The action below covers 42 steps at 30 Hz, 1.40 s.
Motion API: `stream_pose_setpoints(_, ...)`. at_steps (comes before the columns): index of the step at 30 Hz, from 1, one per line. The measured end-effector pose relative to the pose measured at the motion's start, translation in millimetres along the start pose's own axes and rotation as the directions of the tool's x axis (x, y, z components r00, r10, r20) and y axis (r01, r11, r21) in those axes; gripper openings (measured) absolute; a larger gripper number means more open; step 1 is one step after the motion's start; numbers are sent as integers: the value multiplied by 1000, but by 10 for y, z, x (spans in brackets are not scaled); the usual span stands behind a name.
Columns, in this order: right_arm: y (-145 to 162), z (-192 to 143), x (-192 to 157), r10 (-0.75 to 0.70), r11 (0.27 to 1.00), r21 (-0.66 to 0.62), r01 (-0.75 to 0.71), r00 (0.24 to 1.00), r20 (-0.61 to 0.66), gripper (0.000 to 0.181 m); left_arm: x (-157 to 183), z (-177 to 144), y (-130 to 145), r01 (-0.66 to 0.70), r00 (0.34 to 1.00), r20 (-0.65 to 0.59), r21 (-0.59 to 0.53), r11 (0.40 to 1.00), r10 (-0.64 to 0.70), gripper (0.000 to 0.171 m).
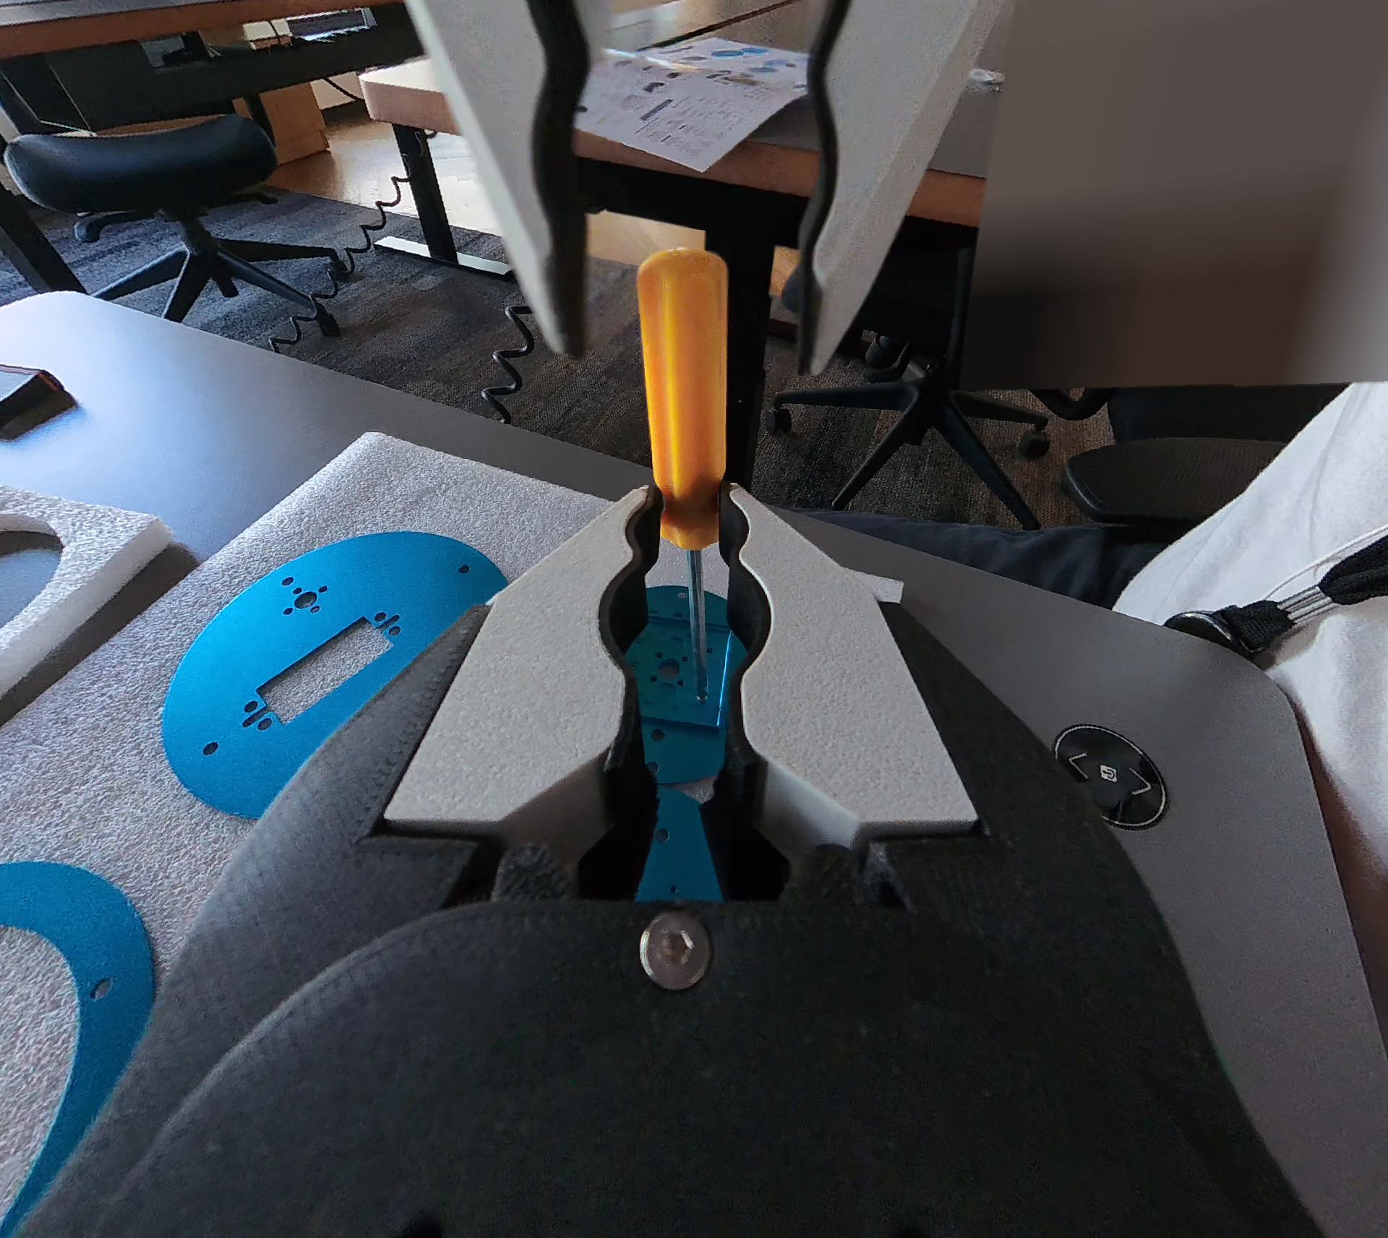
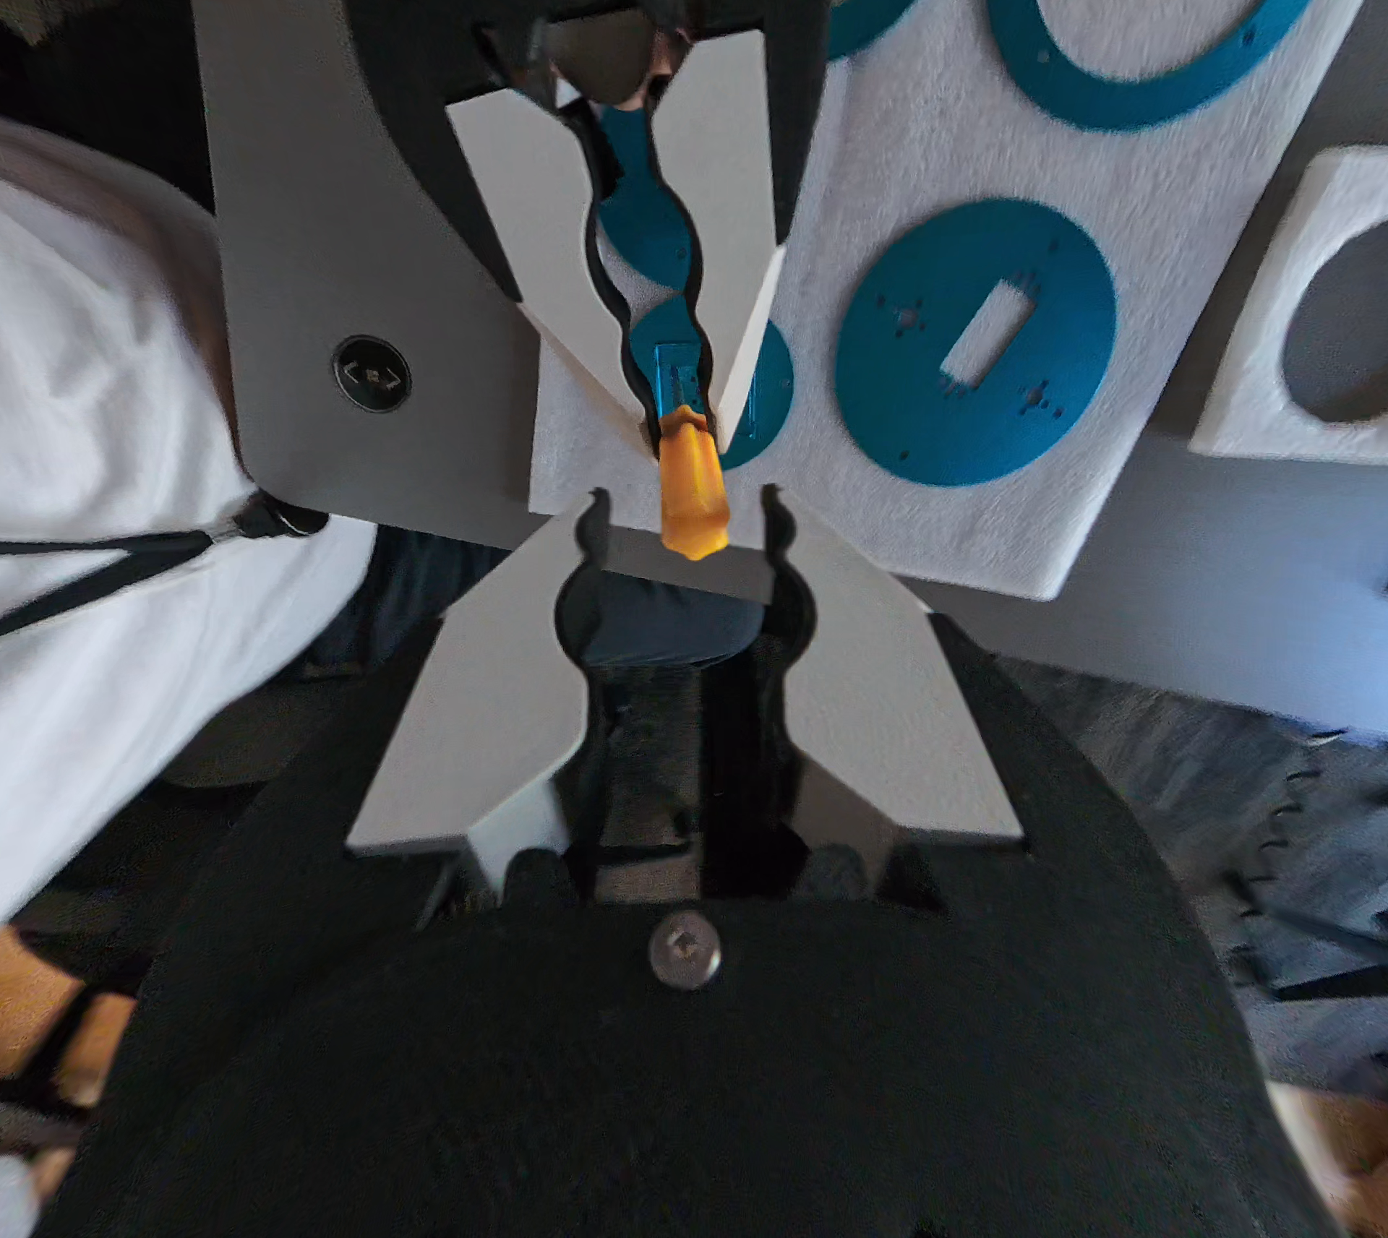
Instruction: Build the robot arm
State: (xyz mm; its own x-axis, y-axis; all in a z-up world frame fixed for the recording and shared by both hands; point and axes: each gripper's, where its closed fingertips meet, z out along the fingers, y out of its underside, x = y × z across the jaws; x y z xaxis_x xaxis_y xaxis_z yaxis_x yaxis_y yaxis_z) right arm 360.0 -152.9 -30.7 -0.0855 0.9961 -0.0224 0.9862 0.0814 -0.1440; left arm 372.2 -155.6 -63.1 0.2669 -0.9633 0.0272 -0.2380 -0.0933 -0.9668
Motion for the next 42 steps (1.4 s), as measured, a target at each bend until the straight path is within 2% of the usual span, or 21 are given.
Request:
stream_pose_setpoints(1,-22,-11,22,-87,996,9,88,996,-28,48,9,2,0,-3,1000,-4,-1,1000,3,14)
stream_pose_setpoints(2,-26,-23,64,-167,986,7,168,983,-72,46,13,5,0,-8,1000,-4,-2,1000,8,14)
stream_pose_setpoints(3,-21,-30,76,-233,972,-3,234,968,-96,38,9,6,-1,-9,1000,-1,-3,1000,9,14)
stream_pose_setpoints(4,0,-26,22,-293,956,-15,293,953,-75,19,8,4,0,-8,1000,-2,-4,1000,8,14)
stream_pose_setpoints(6,-14,-22,6,-329,944,-15,329,940,-93,19,9,-5,5,-5,1000,-5,-4,1000,5,14)
stream_pose_setpoints(8,1,-23,4,-226,974,-27,225,971,-75,18,8,-3,6,0,1000,-5,-3,1000,0,15)
stream_pose_setpoints(10,25,-20,28,-6,999,-40,4,999,-48,18,-5,5,8,-2,1000,4,-5,1000,2,14)
stream_pose_setpoints(12,46,-19,24,197,980,-37,-197,980,-11,18,-2,8,7,-7,1000,3,-5,1000,7,14)
stream_pose_setpoints(13,47,-21,18,206,978,-42,-206,979,1,18,0,8,5,-6,1000,2,-4,1000,6,14)
stream_pose_setpoints(16,-9,-35,26,43,999,-11,-43,999,-18,23,-6,-11,6,-8,1000,5,-2,1000,8,14)
stream_pose_setpoints(18,-64,-69,77,-131,991,5,132,987,-89,50,1,-10,5,-11,1000,3,-2,1000,11,14)
stream_pose_setpoints(21,-48,-104,68,-356,934,-33,355,922,-156,24,-8,-6,5,-13,1000,9,-3,1000,13,13)
stream_pose_setpoints(23,-45,-95,6,-382,924,-35,381,913,-141,16,0,-14,9,-11,1000,0,-5,1000,11,13)
stream_pose_setpoints(25,-29,-94,14,-289,957,-47,285,949,-127,15,1,-8,9,-14,1000,2,-5,1000,14,13)
stream_pose_setpoints(27,-26,-91,27,-57,998,-39,54,994,-96,16,-1,-1,3,-15,1000,3,-5,1000,15,13)
stream_pose_setpoints(29,0,-89,11,175,983,-43,-177,984,-32,16,13,-1,-1,-19,1000,-4,-4,1000,19,13)
stream_pose_setpoints(32,-20,-88,11,132,991,-29,-132,991,5,16,9,-10,-4,-22,1000,3,-1,1000,22,13)
stream_pose_setpoints(35,-43,-85,-39,-66,998,-6,66,998,15,38,-1,-23,-4,-19,1000,7,0,1000,19,13)
stream_pose_setpoints(38,-3,-73,11,-194,981,-35,192,978,-69,18,7,-12,-1,-23,1000,4,-3,1000,23,13)
stream_pose_setpoints(40,16,-72,0,-98,994,-54,95,993,-59,18,11,-7,-2,-28,1000,3,-5,1000,28,13)
stream_pose_setpoints(42,26,-70,8,111,992,-57,-113,993,-31,18,11,-6,-4,-31,1000,5,-4,1000,31,13)
